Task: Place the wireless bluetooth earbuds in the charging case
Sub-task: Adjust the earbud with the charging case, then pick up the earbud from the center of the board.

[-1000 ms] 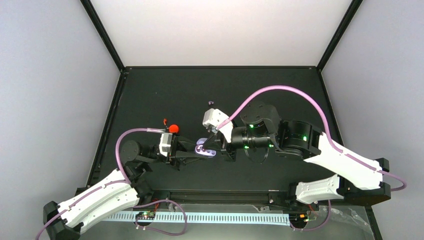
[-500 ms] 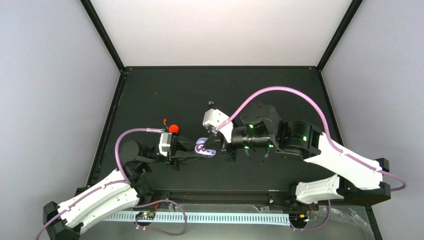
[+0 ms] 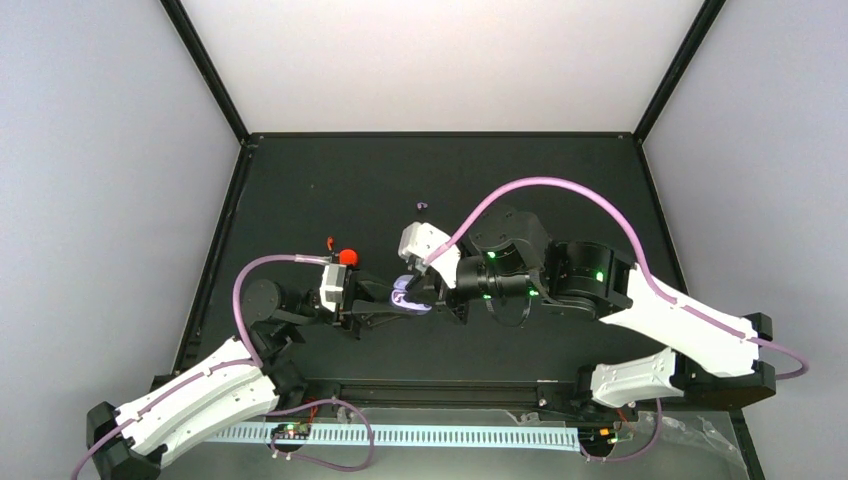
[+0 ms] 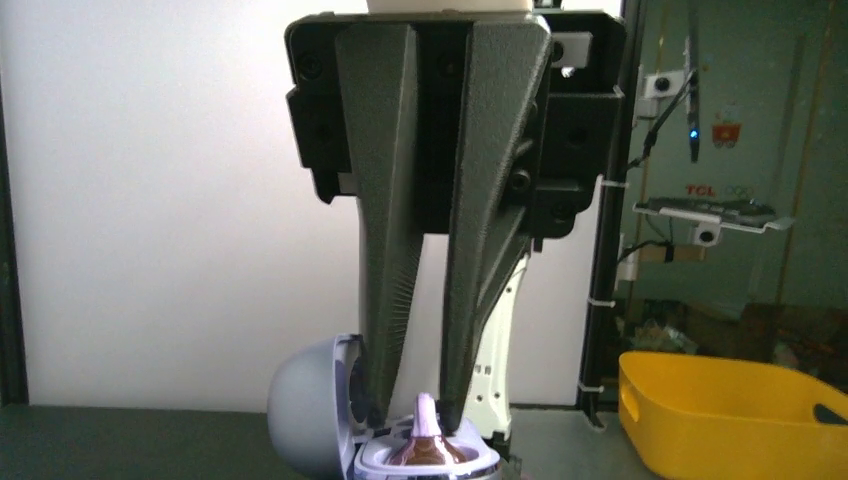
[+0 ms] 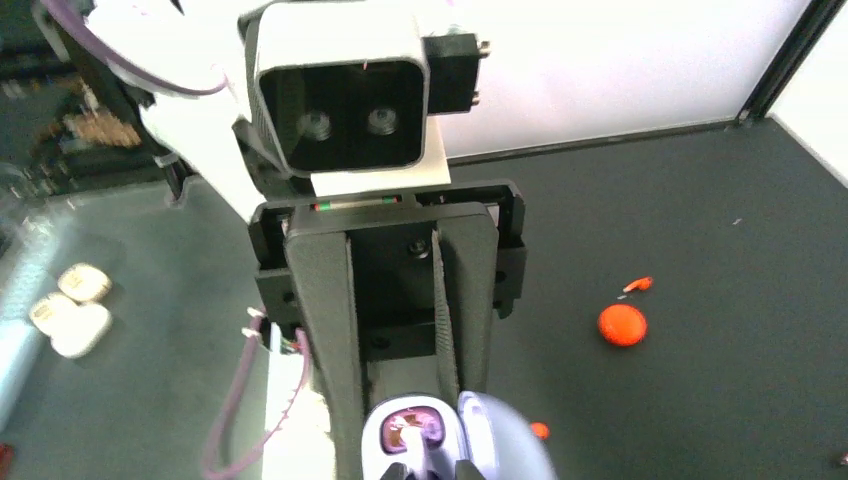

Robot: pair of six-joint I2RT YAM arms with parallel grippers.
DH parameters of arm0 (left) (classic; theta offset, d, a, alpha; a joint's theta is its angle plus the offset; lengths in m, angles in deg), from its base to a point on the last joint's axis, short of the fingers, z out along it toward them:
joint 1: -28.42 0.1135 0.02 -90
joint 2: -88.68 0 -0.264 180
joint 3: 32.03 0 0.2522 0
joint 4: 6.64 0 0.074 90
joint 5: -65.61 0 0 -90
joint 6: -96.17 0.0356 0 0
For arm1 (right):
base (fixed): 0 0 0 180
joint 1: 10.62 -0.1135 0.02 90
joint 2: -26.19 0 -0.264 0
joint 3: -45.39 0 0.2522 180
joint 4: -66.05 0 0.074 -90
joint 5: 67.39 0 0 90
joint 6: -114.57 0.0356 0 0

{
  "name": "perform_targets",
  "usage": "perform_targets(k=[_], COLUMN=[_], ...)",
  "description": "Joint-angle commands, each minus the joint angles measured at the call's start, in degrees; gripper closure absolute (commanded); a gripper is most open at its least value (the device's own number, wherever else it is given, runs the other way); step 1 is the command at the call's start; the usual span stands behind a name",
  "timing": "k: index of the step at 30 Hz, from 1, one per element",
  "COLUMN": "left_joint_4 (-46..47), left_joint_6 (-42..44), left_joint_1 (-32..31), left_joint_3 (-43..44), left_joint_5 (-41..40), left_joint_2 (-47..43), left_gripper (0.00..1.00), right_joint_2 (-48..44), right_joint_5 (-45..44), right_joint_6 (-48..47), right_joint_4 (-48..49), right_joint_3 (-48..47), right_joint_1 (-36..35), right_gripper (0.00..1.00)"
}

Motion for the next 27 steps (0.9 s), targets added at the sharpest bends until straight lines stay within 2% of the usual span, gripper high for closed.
perform_targets(k=[1, 6, 11, 16, 19, 23, 27], left_joint_4=[1.7, 1.6, 1.6, 1.5, 1.5, -0.3, -5.6], left_joint_6=[-0.2, -0.6, -1.4, -3.1, -4.8, -6.6, -7.4], left_joint_1=[0.1, 0.0, 0.0, 0.0, 0.1, 0.0, 0.1], left_joint_3=[2.9, 2.2, 1.4, -1.6, -4.1, -7.1, -9.1], left_joint_5=[0.0, -0.2, -0.7, -3.3, -5.0, -7.2, -10.6], left_joint_2=[0.2, 0.0, -0.3, -3.0, -5.7, -10.3, -15.5], left_gripper=[0.98, 0.98, 0.98, 0.98, 0.98, 0.98, 0.98], right_joint_2=[-1.6, -4.9, -8.1, -14.2, -17.2, -19.9, -19.1], right_joint_5=[-1.2, -2.6, -7.0, -13.4, -12.3, -6.6, -5.0], right_joint_6=[0.7, 2.8, 4.4, 7.8, 11.4, 16.6, 21.5], right_joint_4=[0.3, 2.1, 3.9, 11.1, 15.3, 21.8, 27.7], right_joint_3=[-0.5, -2.2, -2.1, 6.0, 11.8, 21.7, 31.4], right_joint_1=[-0.6, -0.5, -0.3, 2.6, 9.8, 21.2, 28.2], right_gripper=[0.81, 0.59, 0.47, 0.37, 0.35, 0.34, 0.34])
